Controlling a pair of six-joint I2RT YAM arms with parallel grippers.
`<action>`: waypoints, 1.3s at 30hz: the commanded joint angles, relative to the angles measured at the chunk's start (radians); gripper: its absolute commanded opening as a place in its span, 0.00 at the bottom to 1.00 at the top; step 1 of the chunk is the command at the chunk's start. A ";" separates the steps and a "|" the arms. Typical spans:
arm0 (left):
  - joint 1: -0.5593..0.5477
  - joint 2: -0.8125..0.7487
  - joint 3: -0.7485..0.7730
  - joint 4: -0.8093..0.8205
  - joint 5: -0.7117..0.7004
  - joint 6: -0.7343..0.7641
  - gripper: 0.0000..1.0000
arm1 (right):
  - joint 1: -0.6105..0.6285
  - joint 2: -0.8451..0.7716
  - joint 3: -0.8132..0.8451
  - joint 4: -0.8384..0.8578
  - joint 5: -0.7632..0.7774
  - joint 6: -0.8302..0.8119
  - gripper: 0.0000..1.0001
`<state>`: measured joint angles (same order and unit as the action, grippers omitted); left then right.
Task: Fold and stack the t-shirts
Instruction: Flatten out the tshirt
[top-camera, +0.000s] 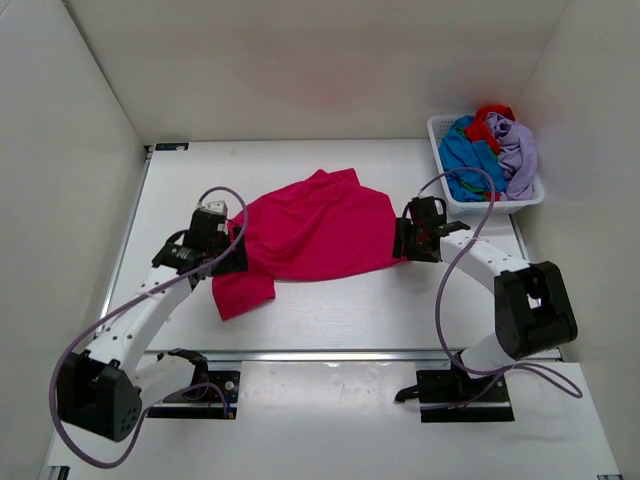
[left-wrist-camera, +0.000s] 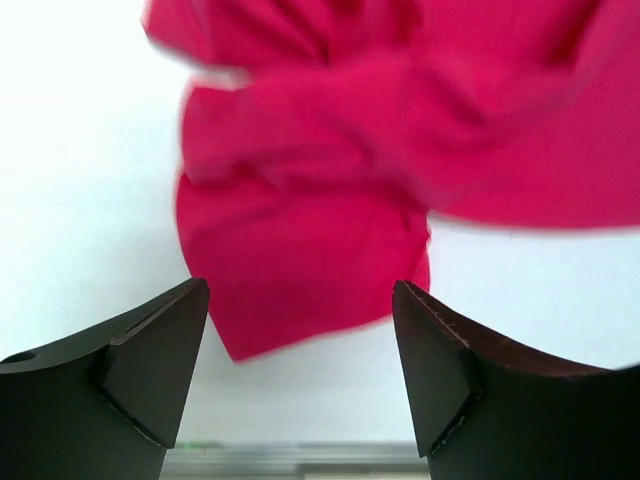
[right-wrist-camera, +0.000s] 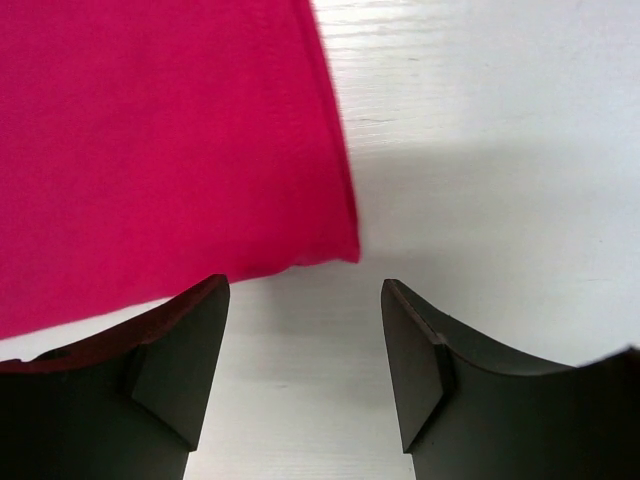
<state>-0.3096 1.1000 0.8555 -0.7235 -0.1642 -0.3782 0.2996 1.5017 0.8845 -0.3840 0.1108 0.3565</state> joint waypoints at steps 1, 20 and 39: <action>-0.011 -0.054 -0.090 -0.050 0.077 -0.056 0.84 | -0.030 0.040 0.007 0.042 0.012 0.030 0.60; -0.071 -0.046 -0.204 -0.076 -0.012 -0.128 0.67 | -0.036 0.172 0.084 0.079 0.018 0.004 0.00; -0.232 0.172 -0.231 -0.031 -0.018 -0.218 0.70 | -0.129 0.184 0.128 0.096 -0.036 -0.014 0.00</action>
<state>-0.5007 1.2625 0.6453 -0.7929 -0.1585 -0.5438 0.1680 1.6836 0.9833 -0.3180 0.0803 0.3443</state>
